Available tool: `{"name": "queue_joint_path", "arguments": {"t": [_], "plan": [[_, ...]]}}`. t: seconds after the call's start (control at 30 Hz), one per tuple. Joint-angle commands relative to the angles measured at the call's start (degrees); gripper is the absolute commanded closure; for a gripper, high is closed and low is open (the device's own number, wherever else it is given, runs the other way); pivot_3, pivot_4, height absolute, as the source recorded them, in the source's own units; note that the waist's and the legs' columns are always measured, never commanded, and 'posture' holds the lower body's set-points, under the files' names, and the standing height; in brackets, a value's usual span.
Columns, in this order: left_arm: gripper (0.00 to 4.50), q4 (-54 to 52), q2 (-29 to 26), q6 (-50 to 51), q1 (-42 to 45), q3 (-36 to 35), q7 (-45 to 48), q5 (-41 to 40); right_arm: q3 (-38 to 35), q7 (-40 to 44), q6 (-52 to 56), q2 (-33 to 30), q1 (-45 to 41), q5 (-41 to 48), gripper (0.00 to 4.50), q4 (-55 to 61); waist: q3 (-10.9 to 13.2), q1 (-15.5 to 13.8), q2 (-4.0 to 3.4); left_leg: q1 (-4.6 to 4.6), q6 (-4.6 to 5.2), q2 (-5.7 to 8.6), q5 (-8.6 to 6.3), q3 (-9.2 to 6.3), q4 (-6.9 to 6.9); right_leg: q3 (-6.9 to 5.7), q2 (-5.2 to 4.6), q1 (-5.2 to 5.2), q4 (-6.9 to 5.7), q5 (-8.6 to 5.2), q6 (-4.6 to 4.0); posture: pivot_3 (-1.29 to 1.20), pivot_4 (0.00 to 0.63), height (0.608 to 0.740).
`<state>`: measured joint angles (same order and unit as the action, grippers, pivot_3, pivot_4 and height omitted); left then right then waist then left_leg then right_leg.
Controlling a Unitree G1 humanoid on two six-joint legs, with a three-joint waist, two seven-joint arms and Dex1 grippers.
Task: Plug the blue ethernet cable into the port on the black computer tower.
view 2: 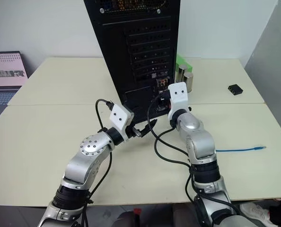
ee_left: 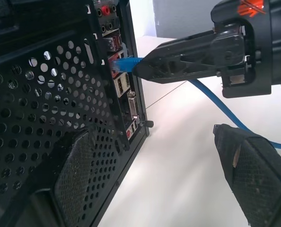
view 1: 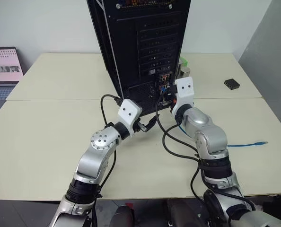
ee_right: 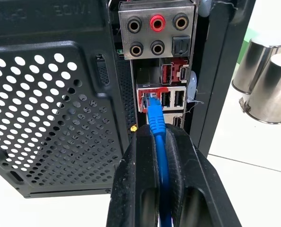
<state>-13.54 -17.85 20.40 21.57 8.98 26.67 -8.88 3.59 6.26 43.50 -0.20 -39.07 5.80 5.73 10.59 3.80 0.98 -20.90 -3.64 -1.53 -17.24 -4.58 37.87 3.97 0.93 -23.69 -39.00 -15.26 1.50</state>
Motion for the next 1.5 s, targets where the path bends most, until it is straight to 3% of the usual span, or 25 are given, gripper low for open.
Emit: {"name": "queue_joint_path", "arguments": {"t": [0.03, 0.4, 0.47, 0.53, 0.7, 0.97, 1.13, 1.27, 1.5], "plan": [[0.34, -1.99, 0.46, -1.13, 0.33, -0.57, -0.38, 0.25, 0.14, 0.44, -2.95, 0.82, -3.93, 0.36, 4.5, -0.65, 0.0, 0.15, 0.0, 0.0, 0.0, 0.0, 0.0, 0.0, 0.0, 0.0, 0.0, 0.0, 0.0, 0.0, 0.0, 0.0, 0.15, 0.74], [0.34, -2.06, 0.78, -1.21, -0.1, -0.83, -0.66, 0.66, 1.07, 2.86, -5.07, -1.55, -3.33, -0.5, 4.5, -1.79, 0.0, 1.19, 0.0, 0.03, 0.0, -0.03, 0.01, 0.01, 0.01, 0.03, 0.03, 0.0, -0.04, 0.0, 0.0, 0.0, 0.15, 0.74], [0.29, -1.84, 0.61, -1.3, -0.13, -1.03, -0.62, 0.71, 1.05, 3.88, -4.72, -3.02, -2.15, -0.33, 3.83, -0.56, 0.0, 1.19, 0.0, 0.02, 0.0, -0.03, 0.0, 0.01, 0.01, 0.03, 0.03, 0.0, -0.03, 0.0, 0.0, 0.0, 0.15, 0.74], [0.29, -1.89, 0.46, -1.27, -0.17, -1.24, -0.59, 0.71, 1.07, 5.11, -4.01, -4.54, -0.87, 0.07, 3.65, 1.24, 0.0, 1.08, 0.0, 0.01, 0.0, -0.03, 0.01, 0.01, 0.0, 0.02, 0.03, -0.01, -0.02, 0.0, 0.0, 0.0, 0.15, 0.74], [0.29, -1.83, -0.41, -1.02, 0.12, -1.87, -0.04, 0.65, 0.66, 8.99, -1.15, -9.79, 3.72, 1.45, 2.68, 8.89, 0.01, 0.27, 0.0, -0.14, 0.0, 0.05, -0.01, -0.04, -0.04, -0.04, -0.07, -0.02, 0.1, -0.01, 0.01, 0.0, 0.15, 0.74], [0.29, -2.27, -2.05, 2.73, 1.28, -3.32, 0.96, -0.25, -4.57, 20.87, 2.68, -24.07, 10.46, 8.01, 0.87, 21.0, 0.01, -0.71, 0.01, -0.14, 0.0, 0.1, 0.0, -0.06, 0.0, -0.07, -0.09, -0.02, 0.08, -0.02, 0.03, 0.0, 0.15, 0.74], [0.29, -2.94, -3.49, 4.81, 1.99, -4.28, 1.61, -0.88, -8.58, 29.16, -0.05, -32.27, 13.33, 12.48, 0.05, 21.36, 0.03, -0.72, 0.04, -0.1, 0.0, 0.09, -0.01, -0.03, 0.0, -0.05, -0.05, 0.02, 0.11, -0.02, 0.04, 0.0, 0.15, 0.74], [0.29, -3.96, -4.68, 5.35, 1.94, -4.59, 2.64, -1.14, -10.85, 37.93, -3.76, -36.54, 15.97, 18.21, 0.05, 22.01, 0.05, -0.69, 0.08, -0.09, 0.01, 0.08, -0.01, -0.03, 0.0, -0.05, -0.04, 0.03, 0.12, -0.02, 0.04, 0.0, 0.15, 0.74], [0.29, -6.38, -5.66, 6.77, 1.63, -4.67, 4.57, -2.33, -13.1, 40.35, -8.32, -37.5, 15.76, 21.06, 0.05, 19.54, 0.06, -0.82, 0.1, -0.05, 0.01, 0.08, -0.01, -0.03, 0.02, -0.05, -0.03, 0.09, 0.12, -0.03, 0.05, 0.0, 0.15, 0.74]]}}
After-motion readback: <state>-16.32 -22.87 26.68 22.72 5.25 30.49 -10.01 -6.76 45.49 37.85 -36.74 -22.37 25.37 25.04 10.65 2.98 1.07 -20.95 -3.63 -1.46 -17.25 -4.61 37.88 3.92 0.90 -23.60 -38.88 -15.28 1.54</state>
